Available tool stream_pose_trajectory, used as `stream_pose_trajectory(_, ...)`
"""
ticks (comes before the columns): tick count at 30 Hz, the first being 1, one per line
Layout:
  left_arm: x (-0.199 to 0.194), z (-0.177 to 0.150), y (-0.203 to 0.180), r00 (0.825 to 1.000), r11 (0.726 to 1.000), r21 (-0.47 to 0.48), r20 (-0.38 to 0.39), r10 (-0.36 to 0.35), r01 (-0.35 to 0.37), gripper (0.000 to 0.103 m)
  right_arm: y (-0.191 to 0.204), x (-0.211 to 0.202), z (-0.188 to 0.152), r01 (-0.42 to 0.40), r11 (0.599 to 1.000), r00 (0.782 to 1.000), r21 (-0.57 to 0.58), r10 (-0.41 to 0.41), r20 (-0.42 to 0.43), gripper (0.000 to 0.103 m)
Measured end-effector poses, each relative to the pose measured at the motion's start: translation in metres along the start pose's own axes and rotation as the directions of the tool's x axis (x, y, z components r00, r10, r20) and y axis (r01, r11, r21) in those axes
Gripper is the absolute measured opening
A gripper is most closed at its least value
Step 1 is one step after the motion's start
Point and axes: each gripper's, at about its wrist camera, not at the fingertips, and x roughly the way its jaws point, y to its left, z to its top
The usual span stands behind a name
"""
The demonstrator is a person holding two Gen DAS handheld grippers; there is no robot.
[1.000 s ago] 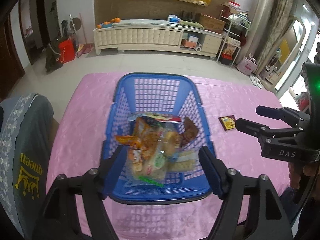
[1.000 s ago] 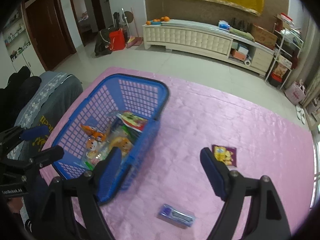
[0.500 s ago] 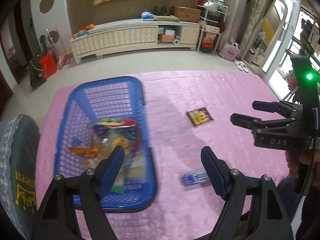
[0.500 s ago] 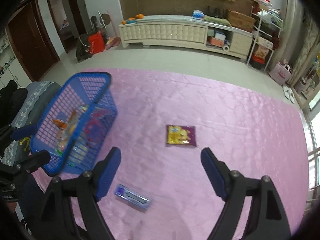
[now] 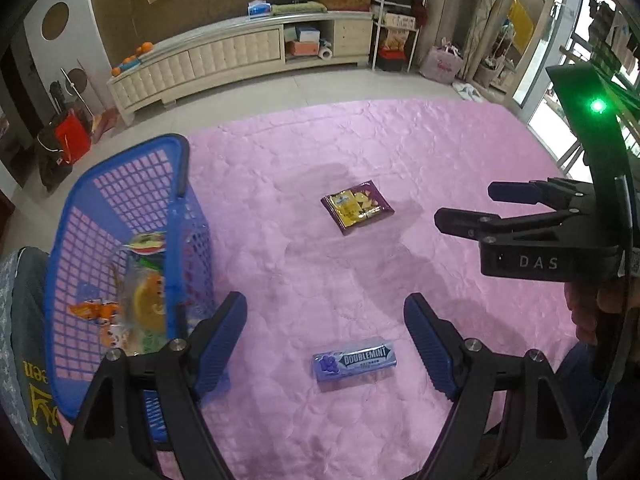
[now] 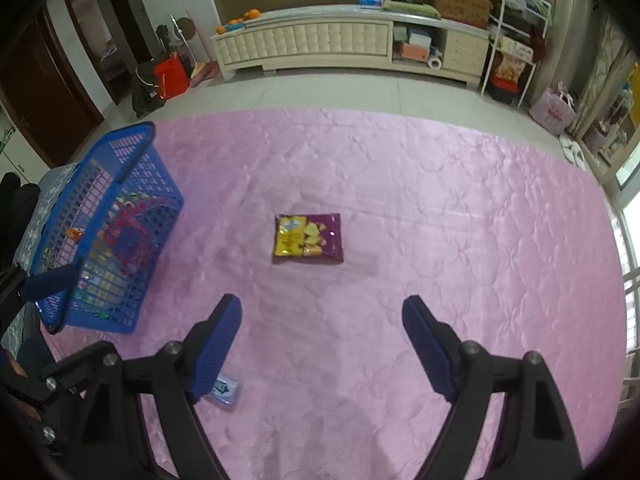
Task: Organize snacks
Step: 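Withdraw both grippers from the basket toward the remaining snacks, then lower the right gripper onto the purple-yellow chip packet and close it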
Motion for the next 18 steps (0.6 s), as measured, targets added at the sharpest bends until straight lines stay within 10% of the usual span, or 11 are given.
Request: stream_pose_trajectory(18,0.090,0.015,-0.020,0.994,0.999,0.023,-0.105,0.035,-0.033,0.079,-0.019,0.089,0.028,-0.033,0.997,0.990,0.068,0.042,-0.137,0.086)
